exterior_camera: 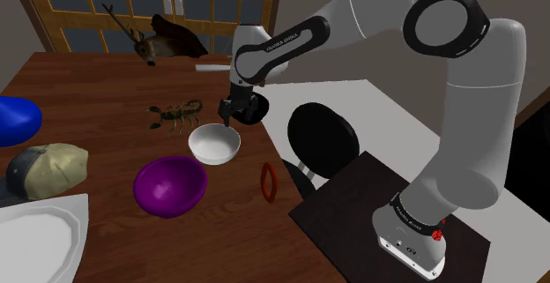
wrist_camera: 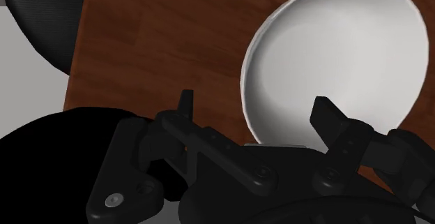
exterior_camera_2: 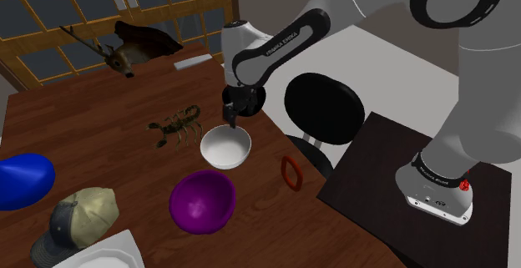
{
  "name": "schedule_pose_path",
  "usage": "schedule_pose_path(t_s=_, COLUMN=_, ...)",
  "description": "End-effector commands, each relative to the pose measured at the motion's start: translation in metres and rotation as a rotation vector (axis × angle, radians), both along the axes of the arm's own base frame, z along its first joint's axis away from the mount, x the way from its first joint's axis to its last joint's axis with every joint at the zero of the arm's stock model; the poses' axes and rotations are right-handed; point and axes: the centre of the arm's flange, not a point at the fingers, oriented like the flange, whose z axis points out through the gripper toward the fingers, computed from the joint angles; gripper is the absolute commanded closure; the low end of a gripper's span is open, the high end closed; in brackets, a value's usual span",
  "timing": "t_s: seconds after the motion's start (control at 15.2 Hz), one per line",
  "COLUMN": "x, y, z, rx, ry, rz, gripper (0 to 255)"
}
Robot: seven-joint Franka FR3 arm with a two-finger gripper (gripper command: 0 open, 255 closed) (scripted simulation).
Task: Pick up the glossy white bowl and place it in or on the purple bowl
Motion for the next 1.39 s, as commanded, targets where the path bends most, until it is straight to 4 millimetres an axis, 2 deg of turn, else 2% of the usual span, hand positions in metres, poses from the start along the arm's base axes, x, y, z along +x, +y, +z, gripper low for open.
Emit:
schedule_pose_path(t_s=0.0, x=0.0, y=0.001, z=-0.011, rx=0.0, ry=-0.001, rz=-0.001, gripper=0)
schedule_pose_path(t_s=0.26, x=-0.002, y=0.004, z=-0.034, rx=0.0, ry=-0.001, rz=-0.001, gripper=0)
schedule_pose_path(t_s=0.79, x=-0.002, y=0.004, z=-0.034, rx=0.0, ry=-0.001, rz=-0.001, gripper=0)
schedule_pose_path(t_s=0.86, x=-0.002, y=0.004, z=-0.034, rx=0.0, ry=-0.001, rz=-0.001, gripper=255)
schedule_pose_path(t_s=1.32, x=-0.002, y=0.004, z=-0.034, rx=0.0, ry=-0.001, rz=-0.001, gripper=255)
